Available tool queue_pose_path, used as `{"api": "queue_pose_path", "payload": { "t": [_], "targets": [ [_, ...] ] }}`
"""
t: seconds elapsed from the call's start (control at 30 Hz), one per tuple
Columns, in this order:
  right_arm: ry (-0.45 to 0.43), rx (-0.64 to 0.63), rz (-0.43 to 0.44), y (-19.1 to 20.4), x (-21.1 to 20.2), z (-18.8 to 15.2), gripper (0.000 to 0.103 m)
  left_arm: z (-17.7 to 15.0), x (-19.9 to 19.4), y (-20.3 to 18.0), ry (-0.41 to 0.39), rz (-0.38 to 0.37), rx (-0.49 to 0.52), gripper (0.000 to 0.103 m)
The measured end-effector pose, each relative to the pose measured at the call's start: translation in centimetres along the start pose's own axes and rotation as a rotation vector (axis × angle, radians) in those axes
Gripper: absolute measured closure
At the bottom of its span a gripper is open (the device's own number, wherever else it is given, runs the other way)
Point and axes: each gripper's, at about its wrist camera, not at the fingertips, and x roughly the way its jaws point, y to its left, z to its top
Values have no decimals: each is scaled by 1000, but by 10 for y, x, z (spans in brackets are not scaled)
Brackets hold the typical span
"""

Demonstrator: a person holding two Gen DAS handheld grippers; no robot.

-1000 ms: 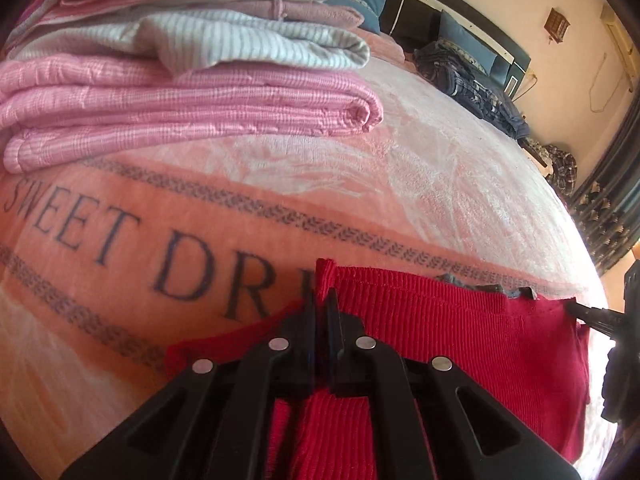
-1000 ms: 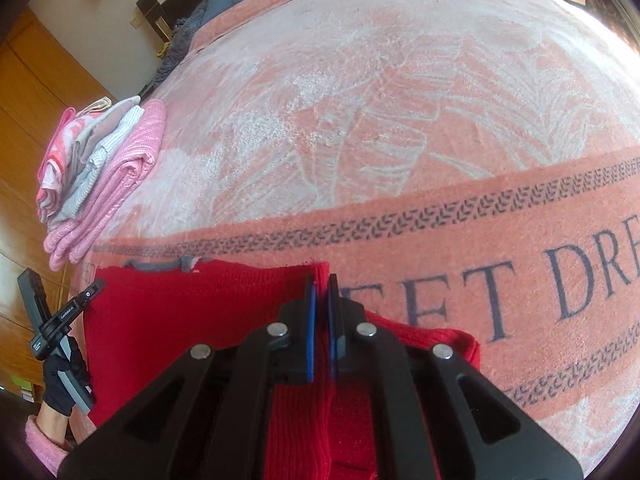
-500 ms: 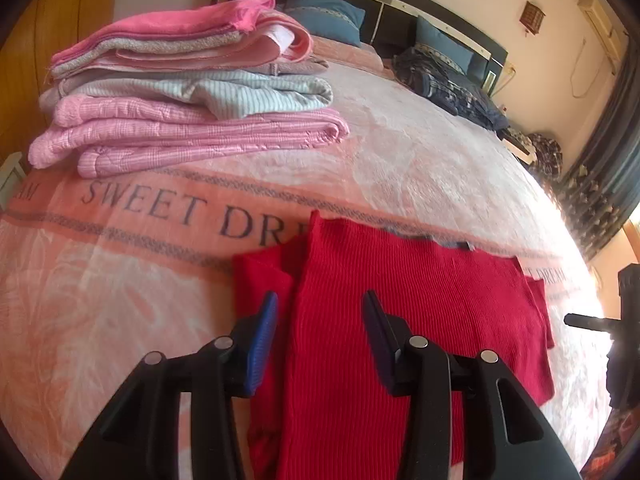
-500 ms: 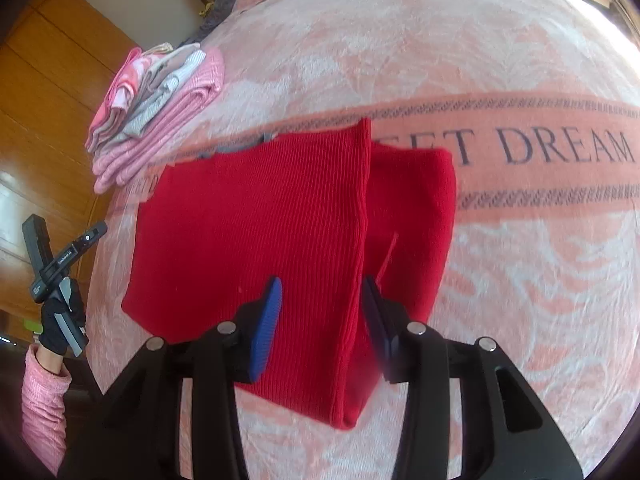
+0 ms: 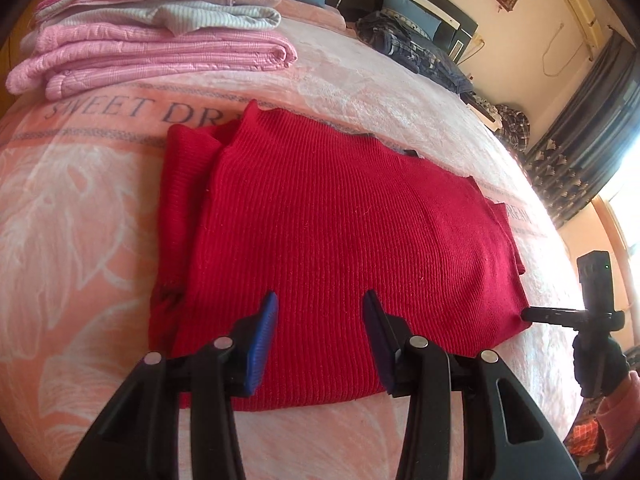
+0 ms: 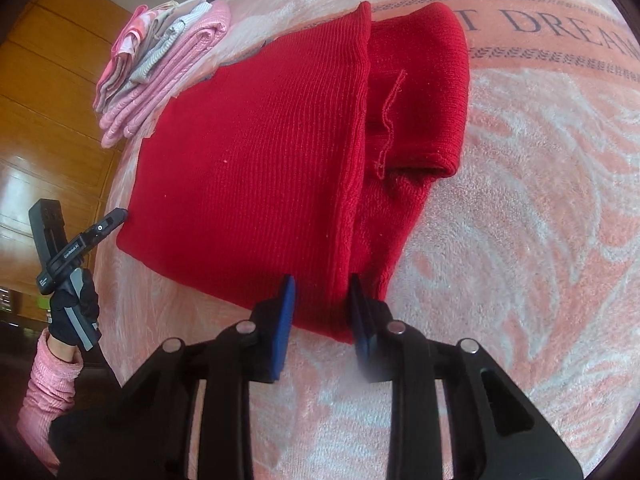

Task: Fold small clothes

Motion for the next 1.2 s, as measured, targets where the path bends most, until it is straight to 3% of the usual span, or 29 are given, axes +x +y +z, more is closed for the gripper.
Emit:
{"api": "queue_pose_path", "payload": {
  "t": [0.1,0.27,0.47,0.8,0.87,1.0,1.07,1.2],
  "targets": [
    [-6,-2,32,-1,-5,-3,98,-6,11,3,30,1,-16,59],
    [-36,31,82,-11,-28,-9,99,-12,17,2,45,16,15,59],
    [19,73,53,-27,-10,-18,99,-14,20,1,51,30,44,59],
    [16,84,65,-30,-2,-20,100,-19,24,-1,34,28,61,53],
    [6,93,94,-28,-7,-18,92,-17,24,-4,40,34,68,52],
    [-88,120,114,-34,-41,-6,53,0,10,-4,20,-16,18,52],
    [-115,162,139,-45,-48,4,52,10,4,-4,-5,-31,-10,52],
    [-84,203,182,-63,-35,21,48,20,10,-5,-11,-20,-16,52]
  ]
}}
